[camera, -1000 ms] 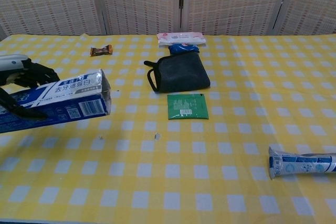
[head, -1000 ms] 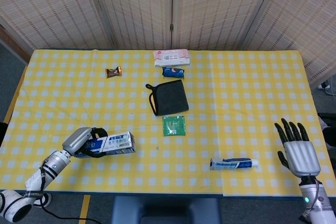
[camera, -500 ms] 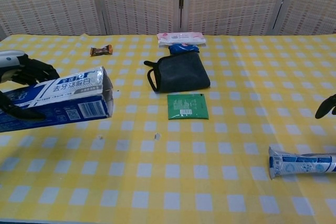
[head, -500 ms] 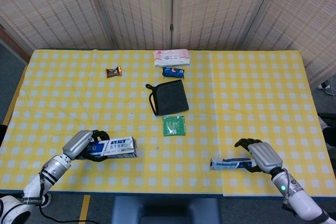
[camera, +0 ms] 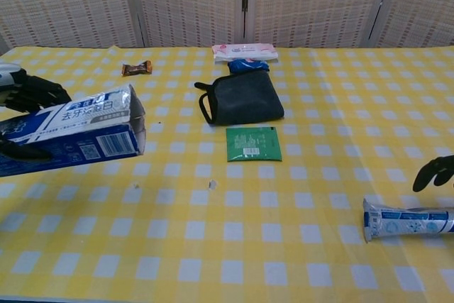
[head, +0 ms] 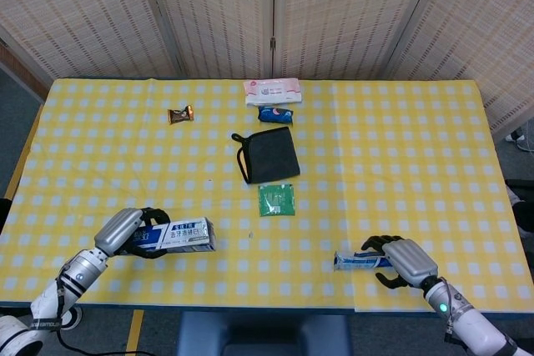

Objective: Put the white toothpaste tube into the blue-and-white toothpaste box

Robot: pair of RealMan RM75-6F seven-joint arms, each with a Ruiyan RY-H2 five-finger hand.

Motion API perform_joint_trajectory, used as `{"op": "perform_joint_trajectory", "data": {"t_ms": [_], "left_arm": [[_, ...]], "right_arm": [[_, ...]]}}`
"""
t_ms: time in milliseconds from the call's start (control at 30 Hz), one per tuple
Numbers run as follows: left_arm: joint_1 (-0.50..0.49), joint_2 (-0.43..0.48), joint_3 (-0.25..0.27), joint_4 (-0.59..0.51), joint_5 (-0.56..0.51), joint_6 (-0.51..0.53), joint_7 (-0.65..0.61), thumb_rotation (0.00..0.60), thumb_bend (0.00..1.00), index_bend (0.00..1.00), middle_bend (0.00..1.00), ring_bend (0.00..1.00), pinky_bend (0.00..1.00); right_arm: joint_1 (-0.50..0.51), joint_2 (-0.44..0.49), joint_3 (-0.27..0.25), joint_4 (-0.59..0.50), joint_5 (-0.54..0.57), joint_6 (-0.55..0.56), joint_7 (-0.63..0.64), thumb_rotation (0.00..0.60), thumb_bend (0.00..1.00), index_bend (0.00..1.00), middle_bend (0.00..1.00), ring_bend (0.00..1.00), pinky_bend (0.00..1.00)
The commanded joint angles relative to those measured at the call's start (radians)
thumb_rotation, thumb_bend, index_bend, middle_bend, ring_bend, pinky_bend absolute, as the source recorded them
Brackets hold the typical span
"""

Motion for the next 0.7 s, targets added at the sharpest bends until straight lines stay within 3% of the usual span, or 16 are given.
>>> {"op": "perform_joint_trajectory", "data": {"t_ms": [33,333,700], "left_arm": [[0.005,0.002,0.003,0.007,0.008,0.010,-0.013,0.600,0.22,0.54,0.49,0.43,0.52],[0.018,0.011,0.012,0.041,0.035,0.043,-0.070,0.600,0.22,0.54,0.49,0.43,0.52],[0.016,0.018,0.019,0.064,0.048,0.046,-0.112,0.600,0.22,0.54,0.49,0.43,0.52]], "right_arm": [[-0.011,-0.037,-0.009,0.034,-0.001,0.046,-0.094,0.600,0.43,0.29,0.24,0.21,0.23],[-0.031,-0.127,-0.020,0.093,0.015,0.116,-0.266,0.600,0.43,0.29,0.24,0.21,0.23],[-0.018,-0.214,-0.019,0.166,0.023,0.111,-0.266,0.600,0.43,0.29,0.26,0.22,0.24]]}}
